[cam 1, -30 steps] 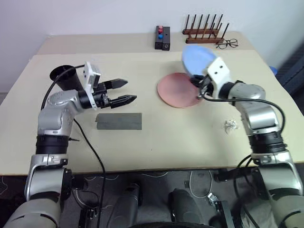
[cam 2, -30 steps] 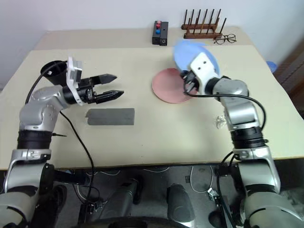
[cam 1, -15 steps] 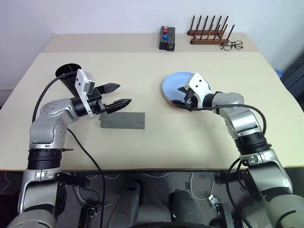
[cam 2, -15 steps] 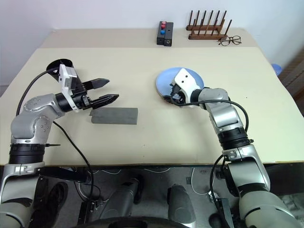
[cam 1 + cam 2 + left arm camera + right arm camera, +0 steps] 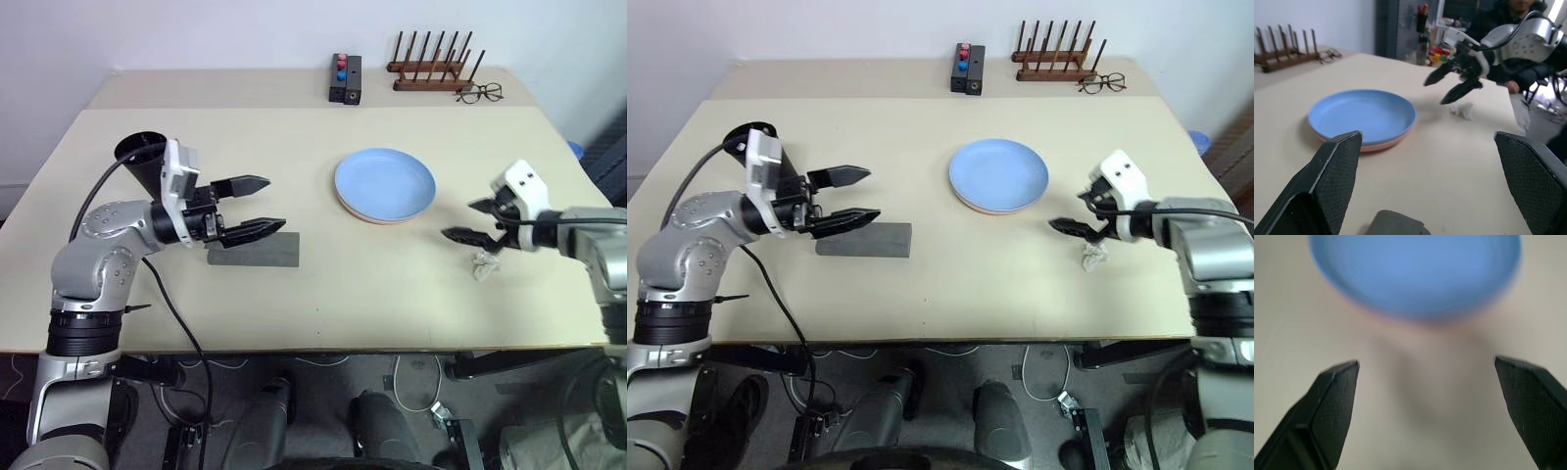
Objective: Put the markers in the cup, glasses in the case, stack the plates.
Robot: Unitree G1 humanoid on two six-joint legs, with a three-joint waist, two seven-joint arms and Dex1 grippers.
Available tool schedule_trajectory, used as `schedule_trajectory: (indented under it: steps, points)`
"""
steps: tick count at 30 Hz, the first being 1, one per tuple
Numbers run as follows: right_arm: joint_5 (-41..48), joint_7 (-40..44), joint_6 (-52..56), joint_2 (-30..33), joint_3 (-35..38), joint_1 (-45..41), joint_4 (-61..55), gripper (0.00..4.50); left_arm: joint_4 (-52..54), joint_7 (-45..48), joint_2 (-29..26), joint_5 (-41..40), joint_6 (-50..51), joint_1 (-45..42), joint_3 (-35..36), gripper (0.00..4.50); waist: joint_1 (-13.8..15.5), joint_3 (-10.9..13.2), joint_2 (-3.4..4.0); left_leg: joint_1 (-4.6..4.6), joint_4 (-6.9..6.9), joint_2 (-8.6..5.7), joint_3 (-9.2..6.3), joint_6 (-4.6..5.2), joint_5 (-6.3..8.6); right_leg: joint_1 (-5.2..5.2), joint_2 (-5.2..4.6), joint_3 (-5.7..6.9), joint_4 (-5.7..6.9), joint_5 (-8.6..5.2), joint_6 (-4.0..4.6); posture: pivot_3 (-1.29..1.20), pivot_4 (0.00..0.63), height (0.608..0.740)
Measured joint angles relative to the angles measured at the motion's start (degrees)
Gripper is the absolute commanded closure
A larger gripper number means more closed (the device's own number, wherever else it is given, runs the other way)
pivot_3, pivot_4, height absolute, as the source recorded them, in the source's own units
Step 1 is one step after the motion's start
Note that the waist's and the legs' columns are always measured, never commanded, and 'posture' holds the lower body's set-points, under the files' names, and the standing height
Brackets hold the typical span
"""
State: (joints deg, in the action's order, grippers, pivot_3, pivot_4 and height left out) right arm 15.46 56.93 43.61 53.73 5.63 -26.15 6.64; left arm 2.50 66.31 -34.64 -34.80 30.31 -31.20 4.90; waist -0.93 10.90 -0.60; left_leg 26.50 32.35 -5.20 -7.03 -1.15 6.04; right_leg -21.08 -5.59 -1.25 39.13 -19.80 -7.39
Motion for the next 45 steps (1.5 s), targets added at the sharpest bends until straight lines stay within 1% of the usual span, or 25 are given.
schedule_trajectory:
  steps: [5, 10, 11, 12, 13, 14, 15, 16, 17, 18, 19, 22, 26, 27, 30, 32, 34, 36, 37, 38, 40, 42, 43, 45]
  points:
    - [1.3, 0.4, 2.5, 4.1, 3.5, 10.1, -5.9, 0.02, -3.2, 1.1, 1.4, 0.7, -1.5, -2.5, -2.3, 0.0, 0.1, 0.0, 0.0, 0.01, -0.09, 0.03, 0.16, 0.0, 0.0, -0.08, 0.0, -0.07, -0.01, 0.01, -0.02, 0.0, 0.15, 0.74]
    - [1.4, -0.6, 2.3, 5.7, 5.0, 15.1, -8.0, 0.02, -6.1, 2.0, 2.5, 1.9, -3.5, -4.5, -3.9, 0.0, 0.1, 0.0, 0.01, -0.02, -0.07, 0.03, 0.23, 0.0, -0.01, -0.05, -0.02, -0.1, -0.02, 0.01, -0.02, 0.0, 0.15, 0.74]
    - [0.9, -1.6, 1.0, 5.1, 4.9, 15.1, -7.4, 0.54, -6.7, 2.1, 2.8, 2.0, -3.7, -4.5, -4.1, 0.0, 0.0, 0.0, 0.01, -0.03, -0.08, 0.04, 0.25, 0.0, -0.01, -0.06, -0.02, -0.13, -0.02, 0.01, -0.02, 0.0, 0.15, 0.74]
    - [0.5, -2.4, -0.2, 4.3, 4.8, 15.1, -7.0, 0.83, -6.9, 2.1, 3.2, 2.2, -3.8, -4.5, -4.2, 0.0, 0.0, 0.0, 0.01, -0.03, -0.08, 0.04, 0.24, 0.0, -0.01, -0.06, -0.01, -0.13, -0.01, 0.01, -0.02, 0.0, 0.15, 0.74]
    - [0.4, -3.3, -1.3, 3.0, 4.6, 14.6, -6.0, 1.3, -6.9, 2.1, 3.3, 2.3, -3.9, -4.5, -4.2, 0.0, 0.0, 0.0, 0.0, -0.03, -0.08, 0.05, 0.24, 0.0, -0.01, -0.06, -0.01, -0.12, -0.01, 0.01, -0.02, 0.0, 0.15, 0.74]
    - [0.4, -4.0, -1.9, 1.8, 4.1, 14.1, -5.4, 1.96, -6.9, 2.0, 3.3, 2.4, -4.2, -4.6, -4.2, 0.0, 0.0, 0.0, 0.01, -0.03, -0.1, 0.06, 0.24, 0.0, -0.01, -0.07, -0.01, -0.13, -0.01, 0.01, -0.02, 0.0, 0.15, 0.74]
    - [0.4, -4.3, -2.2, 1.1, 3.8, 14.0, -5.2, 2.33, -6.9, 2.0, 3.3, 2.4, -4.3, -4.6, -4.2, 0.0, 0.0, 0.0, 0.01, -0.02, -0.1, 0.06, 0.24, 0.0, -0.01, -0.07, 0.0, -0.13, -0.01, 0.01, -0.02, 0.0, 0.15, 0.74]
    - [0.3, -4.9, -2.8, 0.1, 3.1, 13.2, -4.6, 2.83, -6.8, 2.0, 3.1, 2.4, -4.2, -4.6, -4.2, 0.0, 0.0, 0.0, 0.01, -0.02, -0.1, 0.05, 0.24, 0.0, -0.01, -0.08, 0.0, -0.13, -0.01, 0.01, -0.03, 0.0, 0.15, 0.74]
    - [0.3, -5.3, -3.0, -0.6, 2.6, 12.2, -3.9, 3.49, -6.8, 1.9, 3.0, 2.4, -4.2, -4.6, -4.1, 0.0, 0.0, 0.0, 0.01, -0.02, -0.09, 0.04, 0.25, 0.0, -0.01, -0.07, 0.0, -0.13, -0.01, 0.02, -0.04, 0.0, 0.15, 0.74]
    - [0.2, -5.5, -3.3, -0.8, 2.1, 11.6, -3.4, 3.9, -6.6, 1.9, 2.8, 2.4, -4.1, -4.6, -4.1, 0.0, 0.0, 0.0, 0.01, -0.02, -0.09, 0.04, 0.25, 0.0, -0.01, -0.07, 0.01, -0.13, -0.01, 0.02, -0.04, 0.0, 0.15, 0.74]
    - [-0.1, -5.4, -3.8, -0.8, 1.6, 11.0, -3.0, 4.46, -6.2, 1.9, 2.3, 2.4, -3.8, -4.4, -4.1, 0.0, 0.1, 0.0, 0.01, -0.02, -0.09, 0.04, 0.24, 0.0, -0.01, -0.07, 0.01, -0.12, -0.01, 0.02, -0.04, 0.0, 0.15, 0.74]
    - [-1.0, -5.0, -5.1, -0.7, 0.9, 10.2, -1.9, 4.46, -5.8, 1.6, 1.2, 2.3, -3.6, -4.0, -3.8, 0.0, 0.2, 0.0, 0.01, -0.02, -0.09, 0.04, 0.23, 0.0, -0.01, -0.05, 0.02, -0.11, -0.02, 0.01, -0.04, 0.0, 0.15, 0.74]
    - [-1.2, -5.0, -5.8, -1.0, -0.3, 4.1, -0.6, 4.46, -5.1, 0.5, 1.2, 2.3, -3.4, -3.2, -3.6, 0.0, 0.0, 0.0, 0.02, -0.02, -0.09, 0.05, 0.25, 0.0, -0.01, -0.09, 0.0, -0.14, -0.02, 0.01, -0.03, 0.0, 0.15, 0.74]
    - [-0.8, -5.3, -5.6, -2.2, -0.3, 1.1, -0.2, 4.46, -5.0, -0.1, 1.2, 2.3, -3.4, -3.2, -3.4, 0.0, -0.2, 0.0, 0.02, -0.04, -0.1, 0.08, 0.26, 0.0, -0.01, -0.09, 0.01, -0.16, -0.02, 0.01, -0.03, 0.0, 0.15, 0.74]
    - [1.2, -7.0, -6.6, -8.6, -0.1, -8.4, -0.1, 4.46, -4.9, -1.4, 1.8, 2.3, -4.0, -3.3, -3.3, 0.0, -0.7, 0.0, 0.01, -0.06, -0.19, 0.12, 0.23, -0.03, -0.03, -0.11, 0.05, -0.15, -0.02, 0.02, -0.02, 0.0, 0.15, 0.74]
    - [1.1, -8.4, -8.7, -12.1, -0.9, -12.4, 0.8, 4.46, -4.9, -2.4, 2.0, 2.5, -4.6, -3.2, -3.2, 0.0, -0.5, 0.0, 0.0, -0.04, -0.24, 0.09, 0.24, -0.04, -0.04, -0.13, 0.05, -0.15, -0.02, 0.02, -0.03, 0.0, 0.15, 0.74]
    - [-1.6, -10.7, -13.1, -15.8, -3.4, -15.1, 4.2, 4.46, -5.0, -3.2, 2.0, 2.7, -4.8, -3.0, -2.8, 0.0, -0.2, 0.0, -0.04, -0.03, -0.23, 0.06, 0.24, -0.04, -0.04, -0.14, 0.1, -0.14, -0.03, 0.02, -0.04, 0.0, 0.15, 0.74]
    - [-3.9, -12.6, -16.7, -20.8, -6.2, -16.8, 9.7, 3.9, -4.6, -4.2, 1.5, 2.7, -4.9, -2.0, -1.7, 0.0, -0.2, 0.0, -0.04, -0.05, -0.22, 0.05, 0.24, -0.06, -0.06, -0.11, 0.11, -0.14, -0.02, 0.03, -0.05, 0.0, 0.15, 0.74]
    - [-4.7, -12.9, -17.7, -22.3, -7.5, -16.9, 12.0, 3.63, -4.2, -4.7, 1.3, 2.8, -4.9, -1.5, -1.4, 0.0, -0.1, 0.0, -0.04, -0.05, -0.22, 0.04, 0.24, -0.06, -0.06, -0.12, 0.11, -0.14, 0.0, 0.03, -0.05, 0.0, 0.15, 0.74]
    - [-5.9, -12.9, -19.0, -23.5, -9.3, -16.7, 14.8, 3.18, -3.2, -5.3, 0.9, 2.7, -4.8, -0.5, -0.8, 0.0, 0.1, 0.0, -0.03, -0.03, -0.21, 0.03, 0.23, -0.06, -0.06, -0.13, 0.11, -0.14, 0.0, 0.03, -0.05, 0.0, 0.15, 0.74]
    - [-7.3, -12.6, -20.7, -23.7, -11.0, -16.2, 17.7, 2.14, -2.1, -6.1, 0.5, 2.7, -4.7, 0.8, -0.1, 0.0, 0.4, 0.0, -0.02, 0.0, -0.2, -0.02, 0.22, -0.05, -0.07, -0.16, 0.09, -0.13, 0.0, 0.03, -0.05, 0.0, 0.15, 0.74]
    - [-7.1, -11.5, -21.6, -23.4, -10.7, -16.3, 18.0, 1.09, 0.0, -6.8, -0.6, 2.3, -4.3, 2.9, 1.4, 0.0, 0.1, 0.0, -0.02, -0.02, -0.22, 0.0, 0.24, -0.05, -0.06, -0.16, 0.1, -0.15, 0.0, 0.04, -0.06, 0.0, 0.15, 0.74]
    - [-6.3, -10.2, -21.8, -23.1, -9.8, -16.4, 18.0, 0.65, 1.0, -6.8, -1.3, 1.6, -4.0, 4.1, 2.1, 0.0, -0.1, 0.0, -0.02, -0.05, -0.24, 0.03, 0.23, -0.06, -0.06, -0.15, 0.12, -0.15, 0.02, 0.03, -0.05, 0.0, 0.15, 0.74]
    - [-2.1, -5.4, -22.2, -22.8, -7.3, -16.0, 15.5, 0.65, 3.1, -6.6, -2.9, -0.3, -2.4, 6.8, 4.4, 0.0, -0.5, 0.0, 0.01, -0.05, -0.29, 0.09, 0.24, -0.07, -0.06, -0.21, 0.17, -0.19, 0.04, 0.03, -0.04, 0.0, 0.15, 0.74]
